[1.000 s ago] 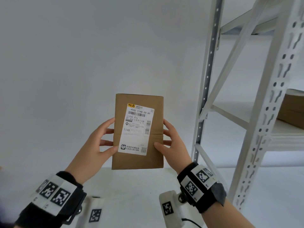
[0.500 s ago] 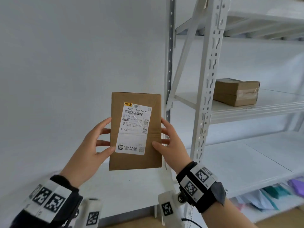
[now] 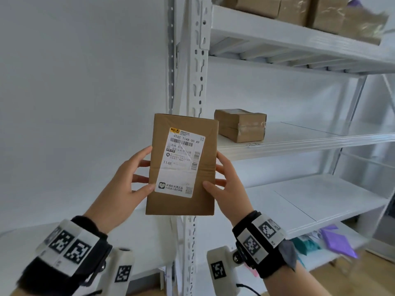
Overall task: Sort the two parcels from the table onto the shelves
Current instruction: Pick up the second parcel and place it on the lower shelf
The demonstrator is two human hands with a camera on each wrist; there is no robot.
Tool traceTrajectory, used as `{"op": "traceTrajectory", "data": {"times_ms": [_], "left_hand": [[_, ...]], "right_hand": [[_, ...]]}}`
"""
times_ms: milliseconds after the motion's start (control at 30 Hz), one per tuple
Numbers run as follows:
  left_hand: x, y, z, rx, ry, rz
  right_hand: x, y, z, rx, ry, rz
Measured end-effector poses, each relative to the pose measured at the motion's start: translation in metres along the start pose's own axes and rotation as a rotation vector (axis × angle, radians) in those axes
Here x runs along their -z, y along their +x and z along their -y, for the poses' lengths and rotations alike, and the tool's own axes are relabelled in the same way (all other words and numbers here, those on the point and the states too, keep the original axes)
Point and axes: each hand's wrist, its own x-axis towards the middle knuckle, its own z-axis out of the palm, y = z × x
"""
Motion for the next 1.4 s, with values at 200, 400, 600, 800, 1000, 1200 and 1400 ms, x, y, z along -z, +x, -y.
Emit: {"op": "traceTrajectory", "data": {"times_ms": [200,400,600,800,1000,1200,1400], "left_hand": [[-0.092,0.007,-0.051,-0.035,-0.06,0.012],[-0.168,0.005,-0.085,-0.019,-0.108,0.025],[-0.214,0.01,-0.101,0.021,-0.101,0.089],[-0.246,0.025,-0.102,0.031,-0.083,0.135],[-0.277,0.042,-0.085,0.054,-0.091,0.173],[-0.301,0.064,-0.054,0.107,-0.1,0.193],[-0.316,0.089,-0.019,0.166,-0.1,0.205]], "right_hand": [[0.102,-0.016,-0.022,-0.019,-0.058,-0.023],[0.178,-0.031,-0.05,-0.043,-0.088,-0.035],[0.222,-0.041,-0.073,-0.099,-0.09,-0.039],[0.245,-0.039,-0.097,-0.147,-0.065,-0.069],[0.256,-0.027,-0.127,-0.204,-0.073,-0.076],[0.254,0.003,-0.162,-0.266,-0.081,-0.025],[0.24,0.036,-0.2,-0.316,-0.082,0.009]]}}
